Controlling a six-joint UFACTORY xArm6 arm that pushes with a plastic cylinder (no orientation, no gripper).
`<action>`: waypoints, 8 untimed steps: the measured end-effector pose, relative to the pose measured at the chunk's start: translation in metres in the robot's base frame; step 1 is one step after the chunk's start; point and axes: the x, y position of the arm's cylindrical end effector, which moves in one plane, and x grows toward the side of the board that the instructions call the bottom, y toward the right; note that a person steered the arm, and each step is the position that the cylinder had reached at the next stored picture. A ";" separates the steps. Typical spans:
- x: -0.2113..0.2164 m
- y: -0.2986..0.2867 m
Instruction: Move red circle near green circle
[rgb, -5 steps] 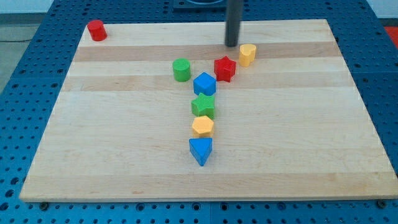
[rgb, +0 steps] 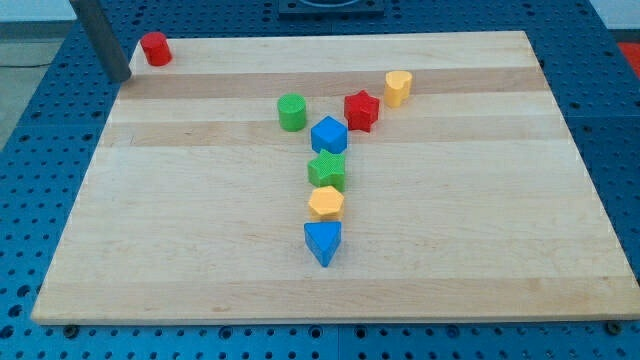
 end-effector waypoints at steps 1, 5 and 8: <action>-0.031 0.000; -0.034 0.041; -0.019 0.134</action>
